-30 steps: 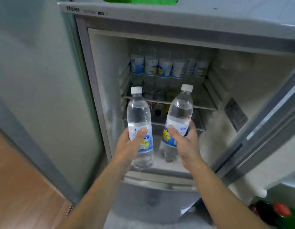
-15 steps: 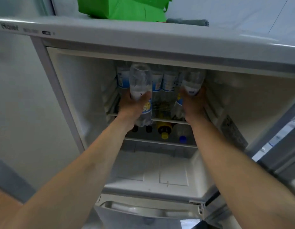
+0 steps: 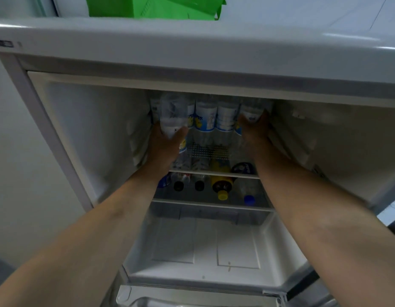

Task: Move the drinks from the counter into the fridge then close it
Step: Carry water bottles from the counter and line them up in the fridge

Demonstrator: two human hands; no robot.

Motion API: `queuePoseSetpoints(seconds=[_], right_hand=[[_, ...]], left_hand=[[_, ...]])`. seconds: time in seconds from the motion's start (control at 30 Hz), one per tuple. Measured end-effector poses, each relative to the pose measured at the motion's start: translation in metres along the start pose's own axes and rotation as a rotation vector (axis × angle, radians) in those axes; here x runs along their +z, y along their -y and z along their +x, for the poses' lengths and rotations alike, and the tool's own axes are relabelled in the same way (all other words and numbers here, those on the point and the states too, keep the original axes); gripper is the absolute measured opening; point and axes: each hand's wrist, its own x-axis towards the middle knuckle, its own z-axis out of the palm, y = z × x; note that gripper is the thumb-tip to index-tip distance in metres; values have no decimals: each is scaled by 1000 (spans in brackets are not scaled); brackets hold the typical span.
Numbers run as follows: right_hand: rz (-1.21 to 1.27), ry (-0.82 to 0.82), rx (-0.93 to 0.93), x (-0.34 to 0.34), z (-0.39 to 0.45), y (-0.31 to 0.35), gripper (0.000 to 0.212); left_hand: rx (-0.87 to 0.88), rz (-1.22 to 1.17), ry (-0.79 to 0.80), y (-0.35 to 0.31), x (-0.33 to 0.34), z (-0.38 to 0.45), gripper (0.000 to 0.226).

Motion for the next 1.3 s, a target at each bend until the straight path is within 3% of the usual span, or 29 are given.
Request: queuePoseSetpoints(seconds=[0.13, 0.3, 0.57, 0.73, 0.83, 0.9, 1.0, 1.07, 1.17, 1.3], right_hand=[[-24, -43, -55, 0, -3, -4, 86], [-289, -117, -45, -2, -19, -28, 84], [-287, -36, 89, 1, -10, -19, 77], [-203, -12, 84, -5, -19, -14, 74], [-171, -216, -51, -1, -41, -8, 62], [-68, -260, -240, 9, -61, -6, 42], [-49, 62, -338, 32, -92, -7, 10], [-126, 328, -335, 48, -107, -9, 14], [-188, 582, -350, 69, -125, -1, 28], [-212, 664, -310, 94, -142, 13, 35]], left_hand=[[2, 52, -12, 14, 0, 15, 33], [-36, 168, -83, 24, 0, 37, 49], [-67, 339, -161, 27, -1, 52, 52], [-44, 500, -233, 20, -2, 51, 75], [-60, 609, -223, 20, -3, 40, 87], [0, 641, -214, 23, -4, 29, 79], [36, 597, -209, 28, -7, 11, 54], [16, 548, -236, 29, -10, 2, 44], [-14, 487, -156, 29, -16, -8, 37], [-210, 386, -21, 26, -26, -6, 36]])
